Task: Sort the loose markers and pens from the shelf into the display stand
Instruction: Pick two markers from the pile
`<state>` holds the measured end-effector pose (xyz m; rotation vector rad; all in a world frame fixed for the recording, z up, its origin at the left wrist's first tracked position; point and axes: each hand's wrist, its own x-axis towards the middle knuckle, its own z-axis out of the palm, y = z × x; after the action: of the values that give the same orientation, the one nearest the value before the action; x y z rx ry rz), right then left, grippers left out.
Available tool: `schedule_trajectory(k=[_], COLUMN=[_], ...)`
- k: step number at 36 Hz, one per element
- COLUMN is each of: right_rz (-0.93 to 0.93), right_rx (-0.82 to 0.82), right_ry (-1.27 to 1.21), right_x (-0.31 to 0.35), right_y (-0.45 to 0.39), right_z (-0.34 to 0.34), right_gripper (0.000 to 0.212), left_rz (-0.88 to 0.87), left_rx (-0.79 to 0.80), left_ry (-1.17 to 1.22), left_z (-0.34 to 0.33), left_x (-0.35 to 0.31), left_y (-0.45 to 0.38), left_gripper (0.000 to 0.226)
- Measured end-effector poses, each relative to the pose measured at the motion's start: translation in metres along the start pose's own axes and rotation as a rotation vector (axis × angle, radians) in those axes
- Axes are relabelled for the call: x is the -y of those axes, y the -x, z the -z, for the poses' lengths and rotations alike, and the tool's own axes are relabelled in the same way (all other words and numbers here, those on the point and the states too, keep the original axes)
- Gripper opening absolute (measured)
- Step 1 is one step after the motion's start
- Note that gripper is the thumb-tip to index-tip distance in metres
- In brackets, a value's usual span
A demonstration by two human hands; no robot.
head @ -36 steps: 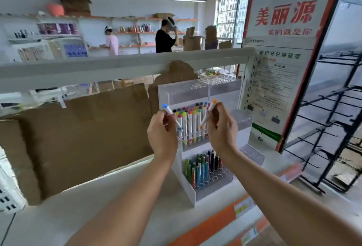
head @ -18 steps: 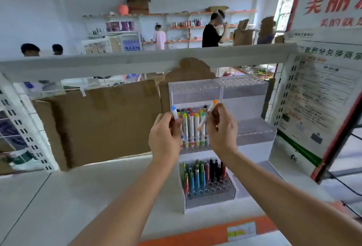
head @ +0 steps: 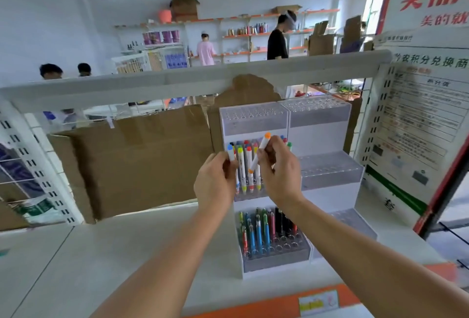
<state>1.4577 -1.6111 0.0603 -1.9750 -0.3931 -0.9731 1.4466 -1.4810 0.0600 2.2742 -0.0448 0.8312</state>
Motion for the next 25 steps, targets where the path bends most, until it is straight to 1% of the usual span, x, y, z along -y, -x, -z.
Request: schedule_trajectory(k=[2,4,7,13,16,19,25], right_rz=[0.0,0.003,0.019,0.067,0.062,0.073,-0.019], right_rx=[-0.003,0.008,0.036,0.083,0.134,0.2,0.252], right_ry=[0.009,0.013,0.039,0.085,0.111,0.182,0.271], right_x=[0.0,0.001,-0.001,0.0,-0.002,-0.002,0.005], right_y=[0.001,0.001,0.001,0.002,0.003,0.008,0.008], right_z=[-0.002,-0.004,-0.006,-0.011,-0.014,-0.017,-0.022], right_gripper=[0.015,0.011,0.009,0.01,0.006,0.008,0.015], left_rz=[0.018,0.043,0.025,0.044,0.043,0.046,0.042], left_rx=[0.065,0.092,0.142,0.114,0.104,0.08,0.054], left_ry=[-0.061,-0.084,-0.156,-0.097,-0.072,-0.038,0.003], left_z=[-0.002,-0.004,-0.006,-0.009,-0.012,-0.015,-0.017], left_x=[0.004,0.007,0.006,0.009,0.011,0.013,0.015], left_y=[0.003,0.003,0.003,0.007,0.008,0.01,0.011], left_gripper=[0.026,0.026,0.026,0.02,0.017,0.014,0.014])
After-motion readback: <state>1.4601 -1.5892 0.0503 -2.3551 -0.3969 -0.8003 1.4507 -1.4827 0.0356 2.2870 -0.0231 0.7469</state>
